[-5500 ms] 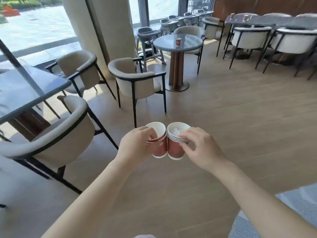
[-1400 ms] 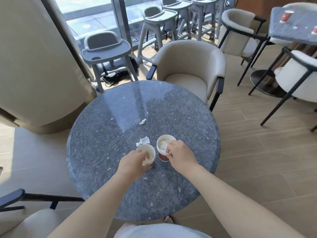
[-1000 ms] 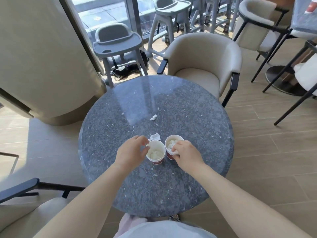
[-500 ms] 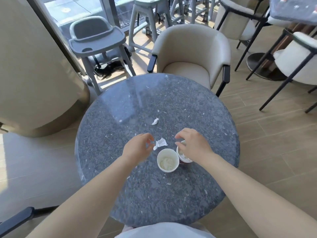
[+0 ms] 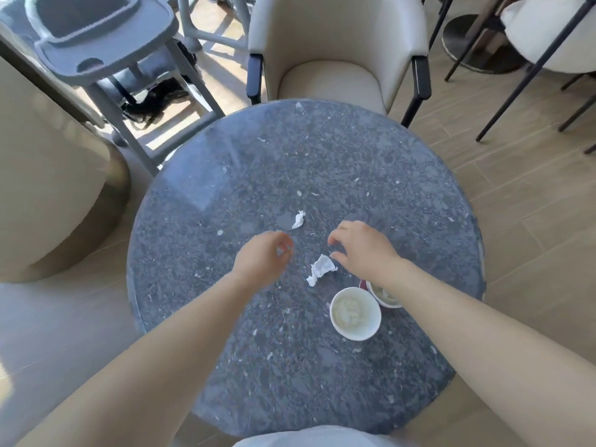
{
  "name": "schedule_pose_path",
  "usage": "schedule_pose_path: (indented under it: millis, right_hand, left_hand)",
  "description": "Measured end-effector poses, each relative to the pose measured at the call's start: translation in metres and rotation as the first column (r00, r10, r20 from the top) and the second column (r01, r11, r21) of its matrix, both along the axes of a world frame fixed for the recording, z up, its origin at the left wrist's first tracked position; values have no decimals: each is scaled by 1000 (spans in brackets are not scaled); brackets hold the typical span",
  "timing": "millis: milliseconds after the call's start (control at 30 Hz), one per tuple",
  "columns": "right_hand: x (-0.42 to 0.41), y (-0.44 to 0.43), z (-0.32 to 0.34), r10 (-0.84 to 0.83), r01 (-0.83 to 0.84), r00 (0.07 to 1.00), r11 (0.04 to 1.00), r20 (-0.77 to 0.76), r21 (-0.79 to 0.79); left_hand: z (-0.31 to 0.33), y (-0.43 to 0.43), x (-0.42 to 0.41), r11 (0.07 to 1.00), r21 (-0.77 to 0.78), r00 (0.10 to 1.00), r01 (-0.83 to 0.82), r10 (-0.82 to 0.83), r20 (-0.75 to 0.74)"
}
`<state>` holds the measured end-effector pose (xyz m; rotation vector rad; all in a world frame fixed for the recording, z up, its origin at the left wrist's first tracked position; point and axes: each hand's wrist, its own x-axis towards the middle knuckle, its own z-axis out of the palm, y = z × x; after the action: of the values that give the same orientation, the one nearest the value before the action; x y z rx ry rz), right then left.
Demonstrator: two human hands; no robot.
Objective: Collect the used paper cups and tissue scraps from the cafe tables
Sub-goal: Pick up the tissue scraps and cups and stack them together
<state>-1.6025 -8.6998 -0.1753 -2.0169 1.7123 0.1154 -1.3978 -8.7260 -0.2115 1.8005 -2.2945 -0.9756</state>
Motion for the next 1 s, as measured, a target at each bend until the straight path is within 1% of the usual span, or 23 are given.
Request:
schedule_pose_path:
  millis: [67,167,233,333,467,567,700,767,867,1000]
  right_hand:
    - [3,-8,-9,1,0,1000,998,-20,56]
    - [7,-18,-21,19,-13,999,989,-42,147]
    - [9,-23,-26,34,-22,998,980,-61,199]
    - [13,-29,-33,31,-15,997,974,-65,227]
    - [16,-37,-35,23,-9,998,974,-59,228]
    - [17,-40,-37,27,-13,998,972,-55,233]
    - [14,-42,-38,20,-9,999,979,-50,201]
    - [11,-45,-36,-13,19,999,988,-44,155]
    - [2,-47,-33,-98,99,995,992,-15,81]
    - [-16,-41,-23,-138,136,990,986,5,94]
  left_hand:
    - [-7,-14,-1,999,-29,1000,16,-16,-19]
    - [-16,-31,-3,998,-29,998,52,-53,-20]
    - [-21,-39,-6,998,-27,999,49,-49,-24]
    - [-30,-47,-13,999,-12,998,31,-31,-47]
    - [-36,-56,-25,998,-39,997,41,-43,-58]
    - [-38,-61,-32,995,-35,995,97,-98,-20]
    - [-36,-59,-31,985,27,985,170,-171,32]
    - [-34,-50,-29,986,47,987,158,-158,6]
    - [-32,-31,-30,994,27,991,103,-100,-90]
    - [-28,-13,-41,999,3,980,44,-42,-193]
